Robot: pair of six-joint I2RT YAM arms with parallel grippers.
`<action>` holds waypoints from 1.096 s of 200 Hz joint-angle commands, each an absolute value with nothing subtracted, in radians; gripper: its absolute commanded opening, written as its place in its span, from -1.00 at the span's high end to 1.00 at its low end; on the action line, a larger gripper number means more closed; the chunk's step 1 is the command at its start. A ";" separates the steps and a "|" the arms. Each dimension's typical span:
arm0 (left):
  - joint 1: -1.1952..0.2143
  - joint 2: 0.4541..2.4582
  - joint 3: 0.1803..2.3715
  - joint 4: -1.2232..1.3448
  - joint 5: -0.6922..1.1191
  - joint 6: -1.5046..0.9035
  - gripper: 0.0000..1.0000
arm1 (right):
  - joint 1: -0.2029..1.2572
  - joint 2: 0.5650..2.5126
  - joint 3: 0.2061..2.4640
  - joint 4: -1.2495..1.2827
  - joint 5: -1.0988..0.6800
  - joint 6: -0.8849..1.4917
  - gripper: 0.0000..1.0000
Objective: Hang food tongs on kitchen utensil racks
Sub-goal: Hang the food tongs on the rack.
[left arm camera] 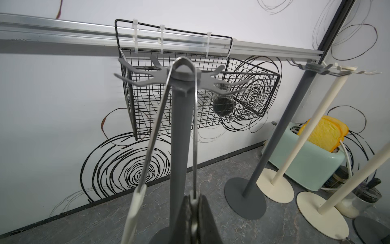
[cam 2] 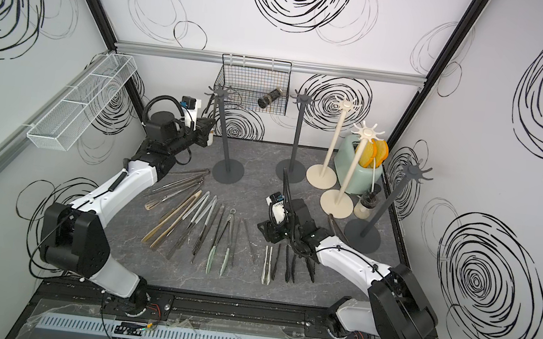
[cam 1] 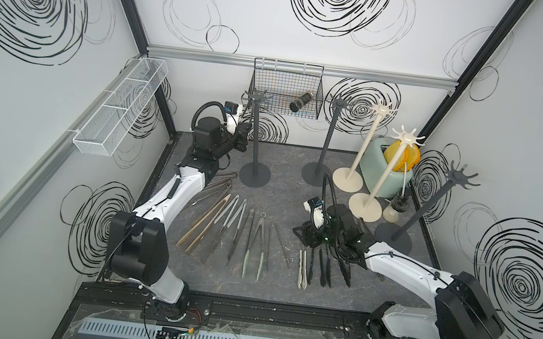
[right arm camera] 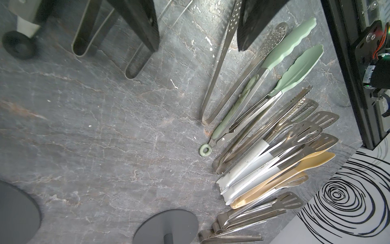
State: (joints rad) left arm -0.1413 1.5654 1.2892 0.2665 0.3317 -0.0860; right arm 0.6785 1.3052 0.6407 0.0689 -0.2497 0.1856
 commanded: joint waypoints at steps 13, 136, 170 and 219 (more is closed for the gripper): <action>-0.138 1.556 1.253 0.330 0.345 -0.072 1.00 | 0.675 1.325 0.646 0.071 -0.266 0.179 -0.24; -0.138 1.605 1.218 0.323 0.388 -0.067 0.57 | 0.668 1.330 0.655 0.055 -0.256 0.193 -0.26; -0.138 1.599 1.214 0.324 0.393 -0.067 0.57 | 0.660 1.315 0.655 0.036 -0.243 0.206 -0.26; -0.150 1.522 1.161 0.301 0.381 -0.127 0.49 | 0.620 1.252 0.688 -0.113 -0.151 0.260 -0.25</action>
State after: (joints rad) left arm -0.1413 1.5929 1.2026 0.2867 0.3779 -0.0822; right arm 0.6441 1.3064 0.6426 0.0002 -0.2214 0.2173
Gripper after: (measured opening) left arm 0.246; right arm 0.626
